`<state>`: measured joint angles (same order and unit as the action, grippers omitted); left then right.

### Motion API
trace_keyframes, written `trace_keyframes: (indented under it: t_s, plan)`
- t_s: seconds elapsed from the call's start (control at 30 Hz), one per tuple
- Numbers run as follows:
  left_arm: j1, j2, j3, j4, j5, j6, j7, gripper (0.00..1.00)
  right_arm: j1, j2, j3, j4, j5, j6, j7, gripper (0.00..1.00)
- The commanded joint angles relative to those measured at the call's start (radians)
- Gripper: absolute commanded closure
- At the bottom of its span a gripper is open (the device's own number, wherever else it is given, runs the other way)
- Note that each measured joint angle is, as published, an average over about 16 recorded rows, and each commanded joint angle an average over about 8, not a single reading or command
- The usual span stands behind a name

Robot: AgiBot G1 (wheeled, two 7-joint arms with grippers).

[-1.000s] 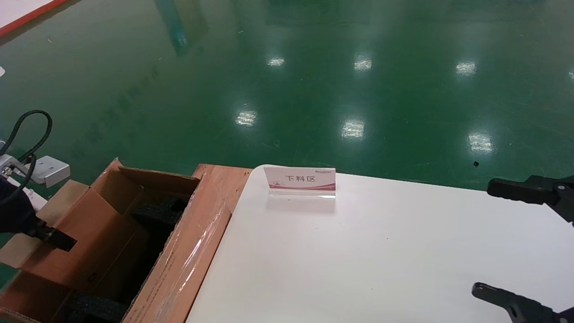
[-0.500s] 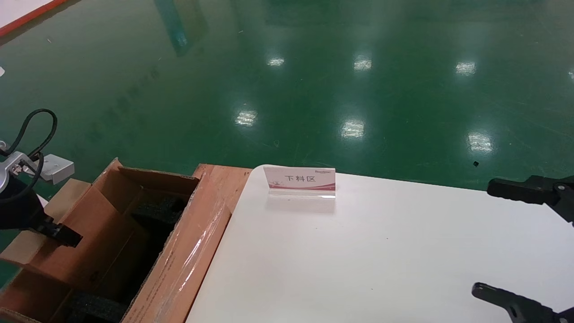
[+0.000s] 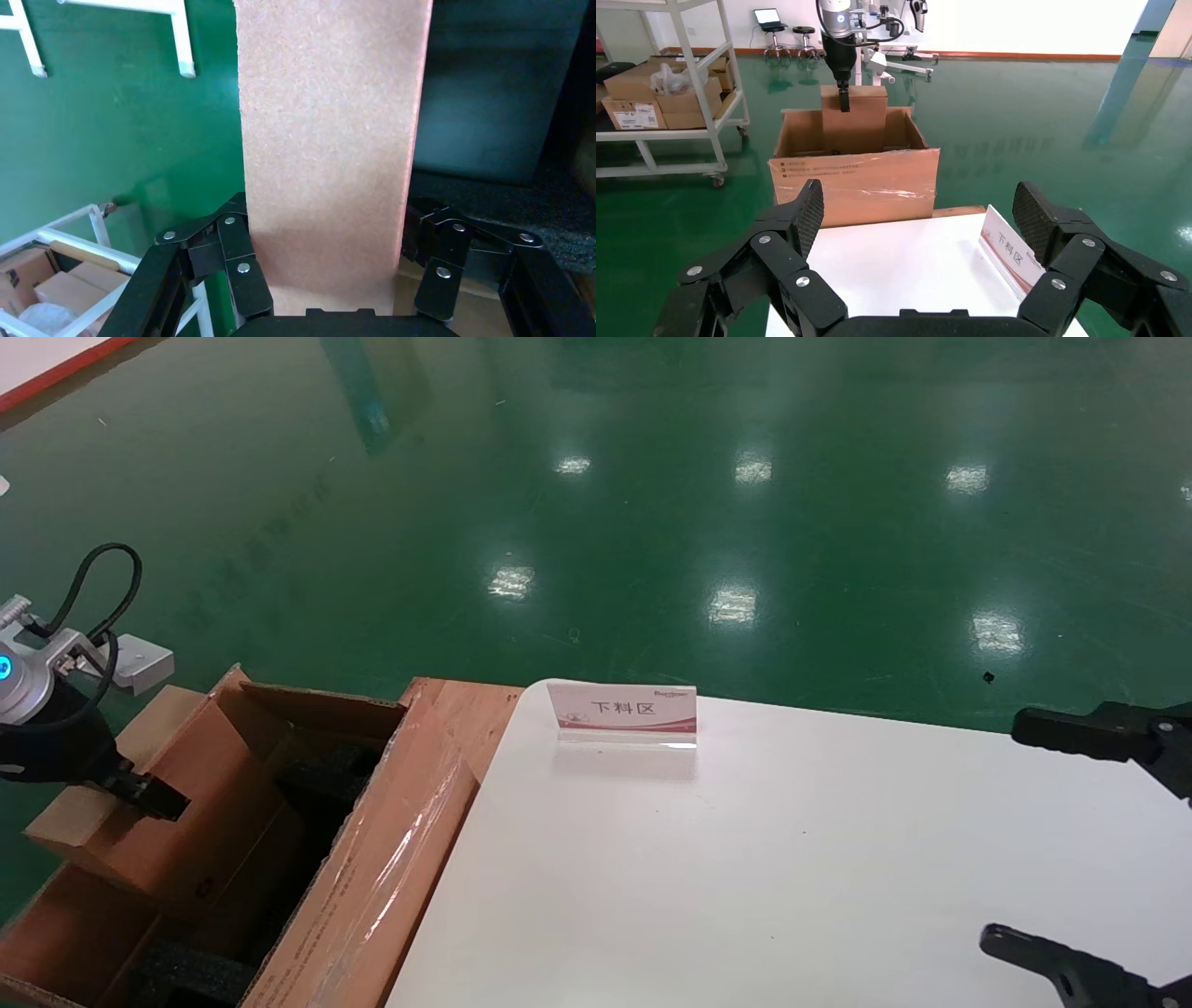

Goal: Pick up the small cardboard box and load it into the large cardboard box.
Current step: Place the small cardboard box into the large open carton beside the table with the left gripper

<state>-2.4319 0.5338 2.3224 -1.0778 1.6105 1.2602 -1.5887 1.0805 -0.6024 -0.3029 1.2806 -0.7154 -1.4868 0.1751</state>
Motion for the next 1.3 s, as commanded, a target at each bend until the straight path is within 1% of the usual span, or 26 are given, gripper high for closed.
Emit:
trace_keyframes:
  t_s: [0.03, 0.5, 0.7, 0.73, 0.77, 0.8, 0.97, 1.0, 1.03, 1.07, 1.3]
  plan:
    - [0.005, 0.006, -0.001, 0.011, -0.003, -0.001, 0.004, 1.0, 0.0, 0.0, 0.0, 0.0, 0.0, 0.0, 0.0, 0.0]
    - [0.059, 0.0, 0.006, 0.021, -0.022, -0.028, -0.007, 1.0, 0.0, 0.0, -0.001, 0.0, 0.001, 0.0, 0.0, 0.0]
    - [0.075, -0.016, 0.013, 0.019, -0.019, -0.041, -0.02, 1.0, 0.0, 0.0, -0.001, 0.0, 0.001, 0.0, -0.001, 0.0]
    - [0.077, -0.019, 0.015, 0.018, -0.019, -0.042, -0.024, 0.98, 0.0, 0.0, -0.001, 0.0, 0.001, 0.0, -0.001, 0.0]
    - [0.079, -0.022, 0.016, 0.017, -0.018, -0.042, -0.028, 0.93, 0.0, 0.0, -0.001, 0.0, 0.001, 0.0, -0.001, 0.0]
    - [0.081, -0.024, 0.018, 0.016, -0.017, -0.041, -0.032, 0.84, 0.0, 0.0, -0.001, 0.0, 0.001, 0.001, -0.001, 0.0]
    - [0.087, -0.024, 0.023, 0.014, -0.014, -0.034, -0.05, 0.22, 0.0, 0.001, -0.001, 0.0, 0.001, 0.001, -0.001, 0.0]
    - [0.088, -0.023, 0.024, 0.014, -0.014, -0.034, -0.052, 0.11, 0.0, 0.001, -0.001, 0.0, 0.001, 0.001, -0.001, 0.0]
    - [0.088, -0.023, 0.024, 0.014, -0.014, -0.034, -0.053, 0.03, 0.0, 0.001, -0.001, 0.0, 0.001, 0.001, -0.001, 0.0]
    - [0.089, -0.023, 0.024, 0.014, -0.014, -0.035, -0.053, 0.0, 0.0, 0.001, -0.001, 0.0, 0.001, 0.001, -0.001, 0.0]
    - [0.089, -0.022, 0.025, 0.013, -0.013, -0.033, -0.054, 0.0, 0.0, 0.001, -0.001, 0.0, 0.001, 0.001, -0.001, 0.0]
